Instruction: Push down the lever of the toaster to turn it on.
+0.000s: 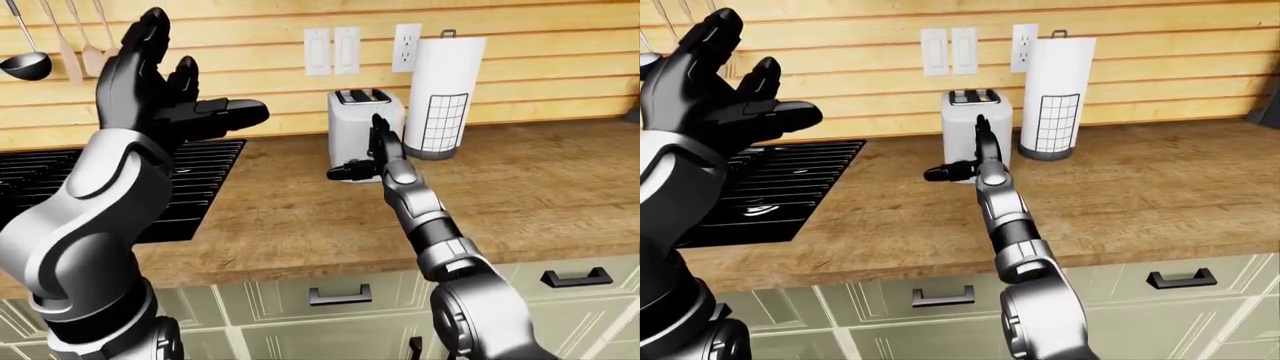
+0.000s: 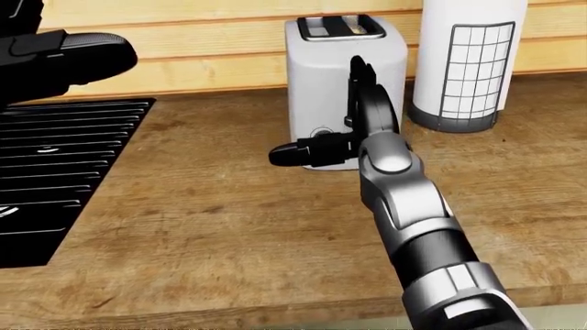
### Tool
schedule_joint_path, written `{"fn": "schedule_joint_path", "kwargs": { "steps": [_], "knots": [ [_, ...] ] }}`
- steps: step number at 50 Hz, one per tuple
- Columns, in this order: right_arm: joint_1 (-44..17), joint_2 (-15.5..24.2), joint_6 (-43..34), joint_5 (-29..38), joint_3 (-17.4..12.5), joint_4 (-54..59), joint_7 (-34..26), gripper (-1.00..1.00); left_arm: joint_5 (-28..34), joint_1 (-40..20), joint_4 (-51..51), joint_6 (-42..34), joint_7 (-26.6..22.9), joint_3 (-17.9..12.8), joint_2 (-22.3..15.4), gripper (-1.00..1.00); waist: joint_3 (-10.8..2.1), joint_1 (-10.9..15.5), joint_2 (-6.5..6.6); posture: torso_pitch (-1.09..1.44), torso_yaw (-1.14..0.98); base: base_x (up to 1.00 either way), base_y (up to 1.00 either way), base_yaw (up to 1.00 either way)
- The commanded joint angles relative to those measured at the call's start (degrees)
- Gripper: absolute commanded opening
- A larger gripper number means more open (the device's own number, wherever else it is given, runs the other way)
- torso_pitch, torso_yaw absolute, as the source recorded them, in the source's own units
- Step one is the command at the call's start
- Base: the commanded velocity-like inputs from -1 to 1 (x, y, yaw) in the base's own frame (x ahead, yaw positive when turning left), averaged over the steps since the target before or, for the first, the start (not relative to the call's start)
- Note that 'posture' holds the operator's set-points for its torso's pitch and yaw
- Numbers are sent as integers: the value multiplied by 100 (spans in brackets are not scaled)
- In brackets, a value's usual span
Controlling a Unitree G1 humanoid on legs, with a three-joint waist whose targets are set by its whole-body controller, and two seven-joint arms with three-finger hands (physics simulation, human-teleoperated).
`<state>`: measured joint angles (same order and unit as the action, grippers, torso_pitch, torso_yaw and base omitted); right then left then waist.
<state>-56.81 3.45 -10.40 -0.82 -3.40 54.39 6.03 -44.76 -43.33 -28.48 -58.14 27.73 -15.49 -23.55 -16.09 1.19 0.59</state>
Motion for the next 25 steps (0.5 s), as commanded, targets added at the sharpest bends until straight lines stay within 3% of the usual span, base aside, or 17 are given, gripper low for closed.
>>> {"fn": "schedule_joint_path", "kwargs": {
  "steps": [1,25],
  "knots": [
    [-56,13,-144,-35,-24,242,-12,100,22,-166,-64,151,-12,-49,-51,100,18,4,33,-38,0,0,0,0],
    [-144,50,107,-105,-93,764,17,100,25,-165,-40,181,-14,-49,-63,100,20,19,18,-38,0,0,0,0]
  ]
}}
